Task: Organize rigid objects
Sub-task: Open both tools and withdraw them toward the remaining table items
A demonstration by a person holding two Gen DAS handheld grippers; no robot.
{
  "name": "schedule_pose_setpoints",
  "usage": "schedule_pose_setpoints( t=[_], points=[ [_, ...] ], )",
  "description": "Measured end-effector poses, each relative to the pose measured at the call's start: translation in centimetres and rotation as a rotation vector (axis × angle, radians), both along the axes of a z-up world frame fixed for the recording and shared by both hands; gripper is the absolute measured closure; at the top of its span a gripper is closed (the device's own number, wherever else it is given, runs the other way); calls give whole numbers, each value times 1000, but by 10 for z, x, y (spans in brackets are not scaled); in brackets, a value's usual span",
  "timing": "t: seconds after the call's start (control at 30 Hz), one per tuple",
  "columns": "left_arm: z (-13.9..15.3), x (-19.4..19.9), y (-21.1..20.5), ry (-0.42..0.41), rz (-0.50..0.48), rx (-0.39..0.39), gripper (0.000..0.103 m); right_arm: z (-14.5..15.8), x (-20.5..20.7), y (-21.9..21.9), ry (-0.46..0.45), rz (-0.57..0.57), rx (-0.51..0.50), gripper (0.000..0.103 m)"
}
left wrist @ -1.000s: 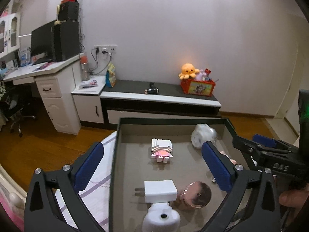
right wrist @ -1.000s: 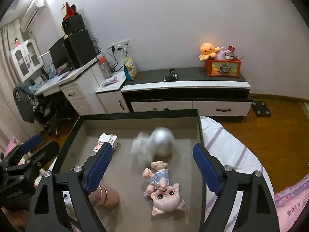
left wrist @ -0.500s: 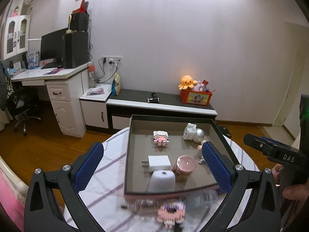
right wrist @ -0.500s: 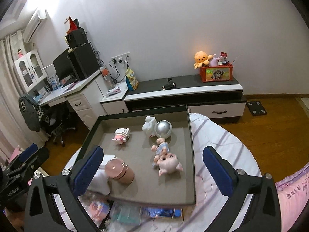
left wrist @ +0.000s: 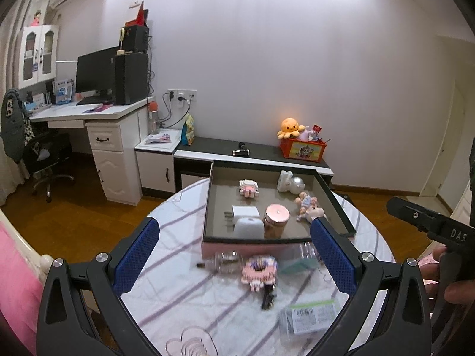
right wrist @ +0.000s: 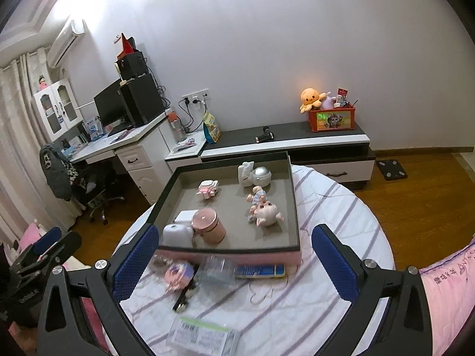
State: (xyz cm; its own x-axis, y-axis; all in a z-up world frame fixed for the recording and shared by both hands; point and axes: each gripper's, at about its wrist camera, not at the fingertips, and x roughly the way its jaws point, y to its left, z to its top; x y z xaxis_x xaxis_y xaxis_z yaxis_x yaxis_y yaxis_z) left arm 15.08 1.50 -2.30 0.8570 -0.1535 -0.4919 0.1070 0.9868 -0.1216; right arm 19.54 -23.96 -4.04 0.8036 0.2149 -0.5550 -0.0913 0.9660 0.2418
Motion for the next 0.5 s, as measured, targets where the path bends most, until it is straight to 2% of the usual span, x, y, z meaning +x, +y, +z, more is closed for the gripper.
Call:
schedule_pose_setpoints(
  t=[0.23, 0.5],
  points=[
    [-6, -29, 2, 12, 11, -6, 0, 0, -40, 0, -19, 1, 4, 0],
    [-17, -50, 3, 37, 21, -16, 0, -14, -68, -5, 9, -6, 14, 0]
  ],
)
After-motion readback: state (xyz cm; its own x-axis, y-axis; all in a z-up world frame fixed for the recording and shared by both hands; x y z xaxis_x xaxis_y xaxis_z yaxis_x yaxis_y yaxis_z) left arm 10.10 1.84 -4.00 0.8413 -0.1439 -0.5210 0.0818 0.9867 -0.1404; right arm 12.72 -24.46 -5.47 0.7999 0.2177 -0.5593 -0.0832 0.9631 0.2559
